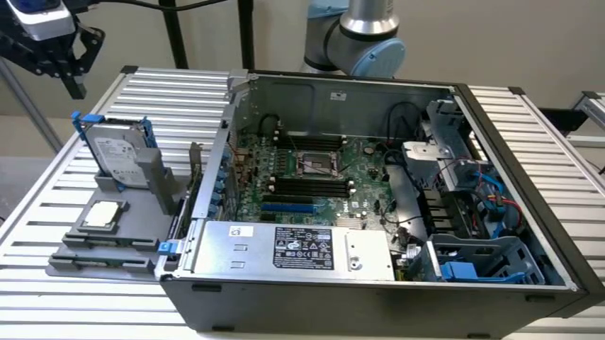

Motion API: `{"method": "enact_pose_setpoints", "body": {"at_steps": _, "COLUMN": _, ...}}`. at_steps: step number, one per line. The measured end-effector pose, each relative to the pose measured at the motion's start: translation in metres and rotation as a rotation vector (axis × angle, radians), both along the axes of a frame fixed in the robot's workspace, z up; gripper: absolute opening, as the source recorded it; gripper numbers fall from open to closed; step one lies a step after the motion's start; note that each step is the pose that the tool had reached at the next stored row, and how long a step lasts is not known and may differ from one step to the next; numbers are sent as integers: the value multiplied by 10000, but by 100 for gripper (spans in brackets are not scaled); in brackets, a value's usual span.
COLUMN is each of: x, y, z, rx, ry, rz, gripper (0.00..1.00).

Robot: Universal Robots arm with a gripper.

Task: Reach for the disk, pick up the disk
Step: 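Pick up the disk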

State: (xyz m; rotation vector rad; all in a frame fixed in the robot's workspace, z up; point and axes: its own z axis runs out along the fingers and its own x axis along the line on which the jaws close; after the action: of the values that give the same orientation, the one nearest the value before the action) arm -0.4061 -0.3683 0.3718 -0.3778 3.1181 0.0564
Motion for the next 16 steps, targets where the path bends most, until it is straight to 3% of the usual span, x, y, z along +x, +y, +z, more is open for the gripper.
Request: {"method": "enact_pose_setpoints", "body": {"at_steps": 16, "x": 0, "y": 0, "z": 0, "rx": 0, "ry": -17, "rz": 2915, "gripper": 11}}
